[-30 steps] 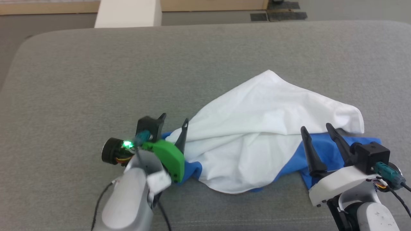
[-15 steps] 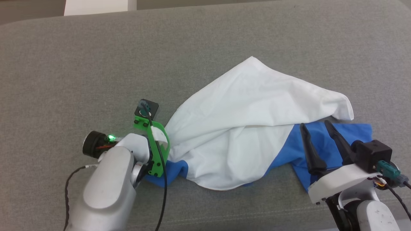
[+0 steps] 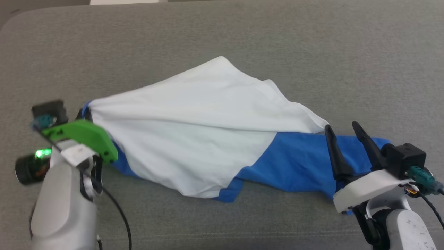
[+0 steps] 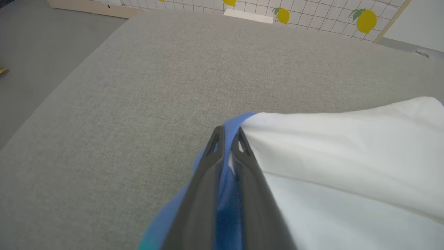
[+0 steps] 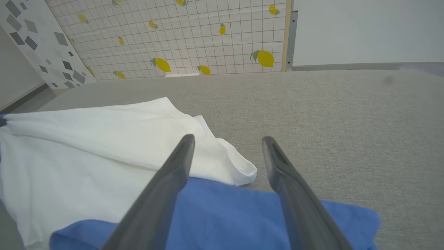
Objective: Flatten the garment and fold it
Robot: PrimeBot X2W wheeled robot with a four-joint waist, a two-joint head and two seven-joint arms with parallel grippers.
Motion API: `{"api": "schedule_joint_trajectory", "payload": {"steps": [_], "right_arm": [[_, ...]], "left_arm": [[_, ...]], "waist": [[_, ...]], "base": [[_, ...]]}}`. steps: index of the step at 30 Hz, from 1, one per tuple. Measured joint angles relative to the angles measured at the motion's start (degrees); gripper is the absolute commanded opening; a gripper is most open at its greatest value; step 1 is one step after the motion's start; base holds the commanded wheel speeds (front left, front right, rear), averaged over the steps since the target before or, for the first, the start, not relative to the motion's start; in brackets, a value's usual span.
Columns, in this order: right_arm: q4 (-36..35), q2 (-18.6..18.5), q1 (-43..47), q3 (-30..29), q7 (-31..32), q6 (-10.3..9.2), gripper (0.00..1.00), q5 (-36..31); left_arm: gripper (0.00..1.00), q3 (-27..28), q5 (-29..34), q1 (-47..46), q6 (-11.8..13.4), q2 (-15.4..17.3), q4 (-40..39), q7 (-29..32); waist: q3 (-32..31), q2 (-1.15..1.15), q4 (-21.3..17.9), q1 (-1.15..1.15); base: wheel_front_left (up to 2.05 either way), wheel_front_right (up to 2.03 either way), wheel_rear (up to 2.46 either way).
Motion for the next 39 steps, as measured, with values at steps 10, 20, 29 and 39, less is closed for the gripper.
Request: {"api": "schedule_joint_trajectory", "payload": {"steps": [10,20,29,39], "right_arm": [[3.19,-1.05,-2.93,6.73,6.48,0.01,1.0,-5.53],[15.35,-12.19,-15.84,20.69,18.92,0.03,1.0,-5.83],[24.25,-16.99,-25.33,23.99,30.5,0.04,0.0,-2.02],[28.04,-22.68,-36.62,15.64,31.61,0.04,0.0,-8.51]], "left_arm": [[1.0,3.86,-7.88,10.08,-4.88,-6.9,-1.26,-21.7],[1.0,3.09,-2.8,13.29,-6.37,-9.03,-15.35,-25.55],[1.0,-2.68,-4.99,13.41,-4.1,-9.22,-18.11,-25.58],[1.0,-6.64,-7.57,13.27,-3.14,-9.24,-17.18,-25.58]], "waist": [[-1.63,0.0,4.29,0.0],[-0.76,0.0,11.15,0.0],[2.04,0.0,17.58,0.0],[5.16,0.0,23.15,0.0]], "base": [[0.0,0.0,0.0],[0.0,0.0,0.0],[0.0,0.0,0.0],[0.0,0.0,0.0]]}}
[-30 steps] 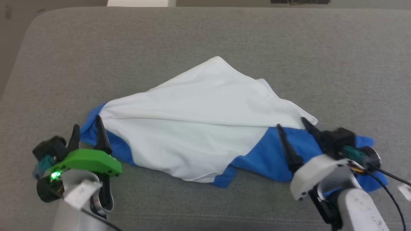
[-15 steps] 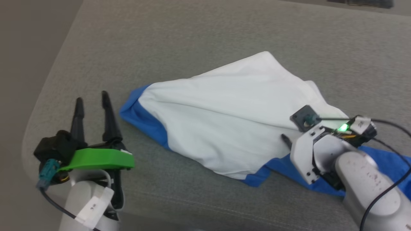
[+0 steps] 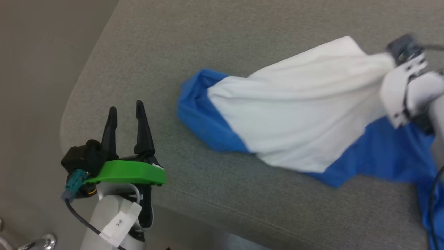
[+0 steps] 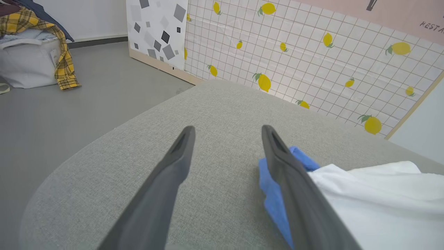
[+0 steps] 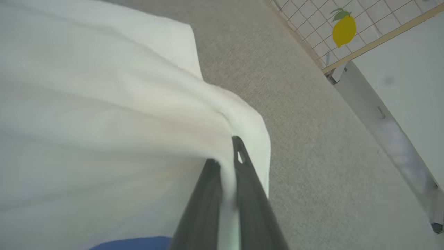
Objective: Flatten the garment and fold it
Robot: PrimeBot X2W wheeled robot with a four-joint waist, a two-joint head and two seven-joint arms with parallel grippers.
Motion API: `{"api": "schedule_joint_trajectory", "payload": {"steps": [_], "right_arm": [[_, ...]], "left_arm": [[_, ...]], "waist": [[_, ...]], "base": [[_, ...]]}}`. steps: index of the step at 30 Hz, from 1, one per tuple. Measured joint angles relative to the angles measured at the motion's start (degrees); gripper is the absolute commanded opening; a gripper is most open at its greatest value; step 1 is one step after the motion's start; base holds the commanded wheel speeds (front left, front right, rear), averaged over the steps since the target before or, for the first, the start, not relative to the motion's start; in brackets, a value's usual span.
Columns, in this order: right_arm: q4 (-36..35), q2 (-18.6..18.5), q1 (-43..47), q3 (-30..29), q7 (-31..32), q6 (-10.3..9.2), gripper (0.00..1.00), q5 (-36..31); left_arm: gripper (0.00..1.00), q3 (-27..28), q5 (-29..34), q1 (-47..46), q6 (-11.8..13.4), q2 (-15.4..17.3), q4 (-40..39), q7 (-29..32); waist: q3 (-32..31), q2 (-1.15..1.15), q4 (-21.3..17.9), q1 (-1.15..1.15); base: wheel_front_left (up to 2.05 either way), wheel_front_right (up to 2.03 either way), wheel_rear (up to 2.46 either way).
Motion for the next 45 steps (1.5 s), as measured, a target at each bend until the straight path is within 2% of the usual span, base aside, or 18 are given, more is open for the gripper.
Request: {"api": "schedule_joint_trajectory", "payload": {"steps": [6,12,13,14,21,27,33,36,40,45], "right_arm": [[1.94,-2.15,-9.99,-9.24,-4.03,0.0,0.0,-9.34],[5.94,-0.49,-14.55,-15.1,-7.27,0.0,0.0,-14.82],[6.83,0.22,-14.56,-15.68,-7.78,0.0,0.28,-15.03],[7.72,1.1,-14.52,-15.91,-8.11,0.0,1.0,-15.19],[8.34,6.93,-7.79,-20.78,-13.88,0.0,1.0,-10.73],[-0.33,13.0,7.0,-24.15,-17.14,-0.01,1.0,-4.61],[-14.28,18.33,24.01,-26.41,-13.25,-0.01,1.0,-2.53],[-19.59,19.87,31.03,-27.51,-10.92,-0.01,1.0,-2.76],[-22.01,20.73,36.82,-28.92,-8.28,-0.02,1.0,-4.77],[-21.46,20.92,37.77,-29.5,-6.37,-0.02,1.0,-6.23]], "left_arm": [[1.0,-2.63,-0.89,-0.83,0.0,0.0,0.35,0.0],[1.0,-4.2,-1.21,-2.02,0.46,0.0,0.69,-0.01],[1.0,-4.42,-1.33,-2.19,0.51,0.0,0.73,0.0],[1.0,-4.54,-1.41,-2.3,0.57,0.0,0.77,0.0],[1.0,-3.48,-0.54,-2.09,0.56,0.0,1.79,0.0],[1.0,-1.21,1.24,0.51,-0.1,0.0,2.72,0.0],[1.0,0.64,3.22,2.73,-0.63,0.0,2.87,0.0],[1.0,0.78,3.38,2.79,-0.7,0.0,2.87,0.0],[1.0,0.75,3.42,2.79,-1.07,-0.01,2.87,0.0],[1.0,0.46,3.42,2.75,-1.19,-0.01,3.04,0.0]], "waist": [[1.89,0.0,2.44,0.0],[3.55,0.0,4.33,0.0],[3.78,0.0,4.49,0.0],[3.91,0.0,4.51,0.01],[2.52,0.0,3.2,0.0],[-0.34,0.0,-0.05,0.0],[-3.76,0.0,-4.76,-0.01],[-5.12,0.0,-6.89,-0.01],[-6.51,0.0,-9.03,-0.01],[-6.85,0.0,-10.24,-0.01]], "base": [[0.0,0.0,0.0],[0.0,0.0,0.0],[0.0,0.0,0.0],[0.0,0.0,0.0],[0.0,0.0,0.0],[0.0,0.0,0.0],[0.0,0.0,0.0],[0.0,0.0,0.0],[0.0,0.0,0.0],[0.0,0.0,0.0]]}}
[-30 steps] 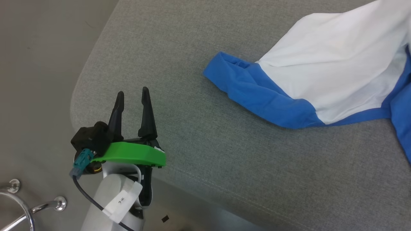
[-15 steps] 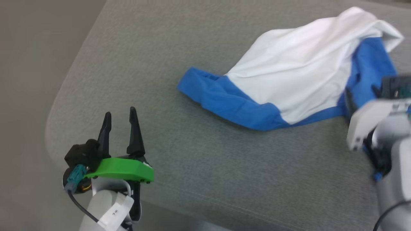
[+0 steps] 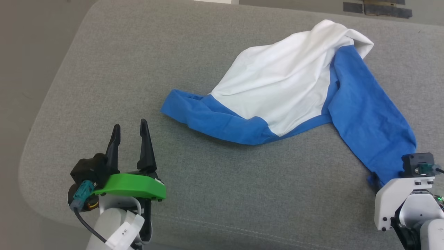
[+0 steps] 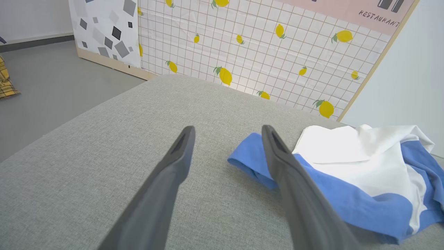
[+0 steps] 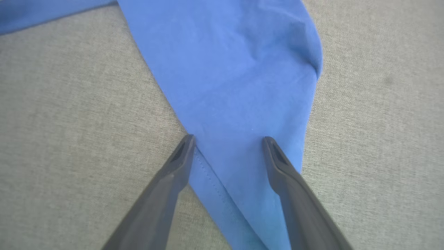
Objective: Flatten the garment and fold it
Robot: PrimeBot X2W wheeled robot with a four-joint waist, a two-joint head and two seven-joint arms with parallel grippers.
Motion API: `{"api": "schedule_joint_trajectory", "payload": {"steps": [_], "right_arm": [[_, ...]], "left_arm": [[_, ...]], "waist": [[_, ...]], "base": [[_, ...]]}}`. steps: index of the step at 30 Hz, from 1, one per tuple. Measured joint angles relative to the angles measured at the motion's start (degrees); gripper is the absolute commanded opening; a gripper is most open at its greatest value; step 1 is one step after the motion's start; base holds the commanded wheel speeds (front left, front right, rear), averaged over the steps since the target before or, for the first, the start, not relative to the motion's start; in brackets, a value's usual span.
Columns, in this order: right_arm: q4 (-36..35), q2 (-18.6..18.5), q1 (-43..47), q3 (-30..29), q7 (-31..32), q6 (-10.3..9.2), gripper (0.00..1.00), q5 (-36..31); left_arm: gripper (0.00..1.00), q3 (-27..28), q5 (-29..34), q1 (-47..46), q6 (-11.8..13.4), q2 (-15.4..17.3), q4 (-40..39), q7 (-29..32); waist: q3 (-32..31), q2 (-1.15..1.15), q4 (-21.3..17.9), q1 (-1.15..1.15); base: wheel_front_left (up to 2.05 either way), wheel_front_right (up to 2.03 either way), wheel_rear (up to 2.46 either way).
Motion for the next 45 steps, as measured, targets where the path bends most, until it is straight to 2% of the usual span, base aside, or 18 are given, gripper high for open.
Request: {"api": "schedule_joint_trajectory", "payload": {"steps": [6,7,8,9,10,15,21,24,28,33,34,35,41,45], "right_arm": [[3.58,-2.27,-2.42,0.46,2.49,0.0,1.0,-1.94],[4.08,-2.83,-3.11,0.53,3.25,0.01,0.63,-2.13],[4.52,-3.33,-3.72,0.78,3.68,0.01,0.31,-2.27],[4.97,-4.12,-4.41,1.41,3.88,0.02,0.13,-2.35],[5.53,-4.94,-5.16,2.02,4.01,0.02,0.0,-2.33],[6.88,-8.79,-7.31,0.23,4.38,0.12,0.0,-2.29],[9.38,-16.37,-7.54,-13.14,3.82,0.02,0.0,-4.48],[10.61,-18.82,-8.14,-16.88,2.8,0.02,0.0,-5.86],[12.45,-19.08,-11.99,-21.61,0.66,0.03,0.0,-6.06],[15.74,-19.92,-15.83,-25.97,-1.77,0.02,0.0,-9.76],[16.69,-19.82,-16.07,-26.11,-2.5,0.02,0.21,-10.02],[17.71,-19.57,-16.37,-25.92,-2.91,0.02,1.0,-9.99],[20.68,-15.92,-16.66,-23.62,-7.59,0.02,1.0,-8.47],[18.13,-11.99,-14.74,-21.05,-12.54,0.02,1.0,-5.03]], "left_arm": [[1.0,0.02,0.11,-0.2,-0.48,0.0,0.16,0.0],[1.0,0.11,0.11,-0.3,-0.49,0.0,0.19,0.0],[1.0,0.24,0.11,-0.38,-0.52,0.0,0.25,0.0],[1.0,0.35,0.11,-0.48,-0.74,0.01,0.32,0.0],[1.0,0.33,0.11,-0.57,-0.81,0.0,0.34,-0.01],[1.0,0.15,0.19,-0.97,-0.93,0.0,0.44,0.0],[1.0,0.3,0.29,-1.11,-0.93,-0.01,0.33,0.0],[1.0,0.36,0.3,-1.44,-0.93,0.0,0.29,0.0],[1.0,0.43,0.56,-1.94,-0.93,0.0,0.11,-0.01],[1.0,0.66,1.23,-2.25,-1.02,0.0,-0.01,0.0],[1.0,0.8,1.27,-2.32,-1.04,0.0,0.0,0.0],[1.0,0.98,1.29,-2.43,-1.2,0.0,0.03,0.0],[1.0,0.82,1.29,-2.69,-1.69,-0.01,1.34,0.0],[1.0,0.13,1.25,-2.55,-1.69,0.0,2.09,0.0]], "waist": [[1.63,0.0,0.6,0.0],[2.01,0.0,0.75,0.0],[2.33,0.0,0.85,0.0],[2.74,0.0,0.97,0.0],[3.14,0.0,1.08,0.0],[4.4,0.0,1.45,0.0],[4.94,0.0,1.2,0.0],[5.28,0.0,0.98,0.0],[5.98,0.0,0.61,0.0],[6.71,0.0,0.07,0.0],[6.76,0.0,-0.08,0.0],[6.76,0.0,-0.25,0.0],[5.59,0.0,-1.32,0.0],[3.6,0.0,-2.11,0.0]], "base": [[0.0,0.0,0.0],[0.0,0.0,0.0],[0.0,0.0,0.0],[0.0,0.0,0.0],[0.0,0.0,0.0],[0.0,0.0,0.0],[0.0,0.0,0.0],[0.0,0.0,0.0],[0.0,0.0,0.0],[0.0,0.0,0.0],[0.0,0.0,0.0],[0.0,0.0,0.0],[0.0,0.0,0.0],[0.0,0.0,0.0]]}}
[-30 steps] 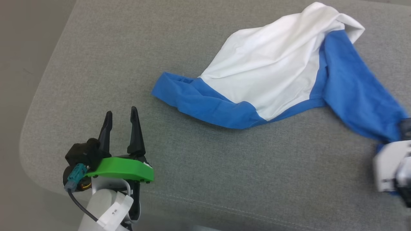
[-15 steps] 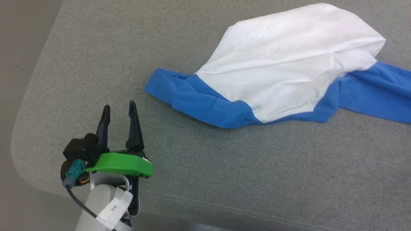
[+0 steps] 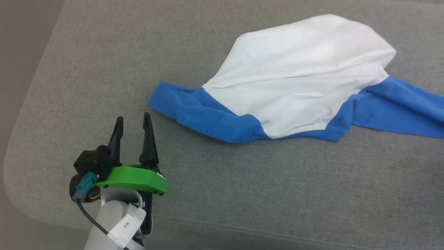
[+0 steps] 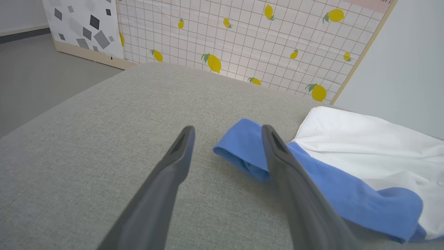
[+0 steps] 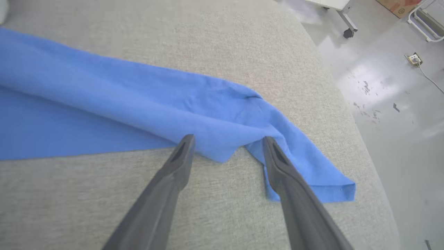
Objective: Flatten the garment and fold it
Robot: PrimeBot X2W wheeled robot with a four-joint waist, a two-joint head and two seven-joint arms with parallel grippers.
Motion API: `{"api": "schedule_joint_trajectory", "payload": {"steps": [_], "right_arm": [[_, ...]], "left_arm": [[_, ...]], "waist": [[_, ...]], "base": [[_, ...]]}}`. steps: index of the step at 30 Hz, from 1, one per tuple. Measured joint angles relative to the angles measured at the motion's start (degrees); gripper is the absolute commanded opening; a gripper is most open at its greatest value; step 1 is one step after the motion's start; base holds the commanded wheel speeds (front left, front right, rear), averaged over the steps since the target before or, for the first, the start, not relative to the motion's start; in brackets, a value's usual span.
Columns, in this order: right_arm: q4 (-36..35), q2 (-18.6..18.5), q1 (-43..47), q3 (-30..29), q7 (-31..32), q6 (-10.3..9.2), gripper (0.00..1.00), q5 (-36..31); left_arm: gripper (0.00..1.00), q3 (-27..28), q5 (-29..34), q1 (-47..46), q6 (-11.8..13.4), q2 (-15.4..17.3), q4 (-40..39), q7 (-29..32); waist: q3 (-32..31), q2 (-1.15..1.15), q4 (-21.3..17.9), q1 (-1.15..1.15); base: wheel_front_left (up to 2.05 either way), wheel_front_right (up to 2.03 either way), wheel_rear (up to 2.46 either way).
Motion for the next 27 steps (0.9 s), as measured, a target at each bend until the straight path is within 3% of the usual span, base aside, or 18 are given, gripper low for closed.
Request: {"api": "schedule_joint_trajectory", "payload": {"steps": [6,10,17,23,27], "right_arm": [[-9.21,7.28,7.55,9.11,-6.34,0.0,1.0,6.5],[-14.96,10.21,11.4,16.77,-10.17,0.0,1.0,9.76],[-17.91,13.01,14.03,25.7,-13.39,-0.01,1.0,12.69],[-17.52,13.55,14.78,28.6,-13.83,-0.01,1.0,12.92],[-17.56,13.63,14.78,29.55,-13.82,-0.01,1.0,12.91]], "left_arm": [[1.0,-4.24,-0.68,0.56,-0.74,0.01,3.61,-0.01],[1.0,-7.95,-2.27,0.38,-0.82,-0.02,7.71,0.89],[1.0,-10.35,-8.95,-2.53,1.55,-0.05,14.13,9.04],[1.0,-10.23,-13.73,-5.54,3.72,-0.1,17.34,14.77],[1.0,-8.88,-15.97,-7.35,4.05,-0.12,18.01,15.18]], "waist": [[-2.93,0.0,-2.06,0.0],[-4.22,0.0,-4.23,0.0],[-5.16,0.0,-8.1,0.0],[-4.8,0.0,-10.47,0.0],[-4.35,0.0,-11.51,0.0]], "base": [[0.0,0.0,0.0],[0.0,0.0,0.0],[0.0,0.0,0.0],[0.0,0.0,0.0],[0.0,0.0,0.0]]}}
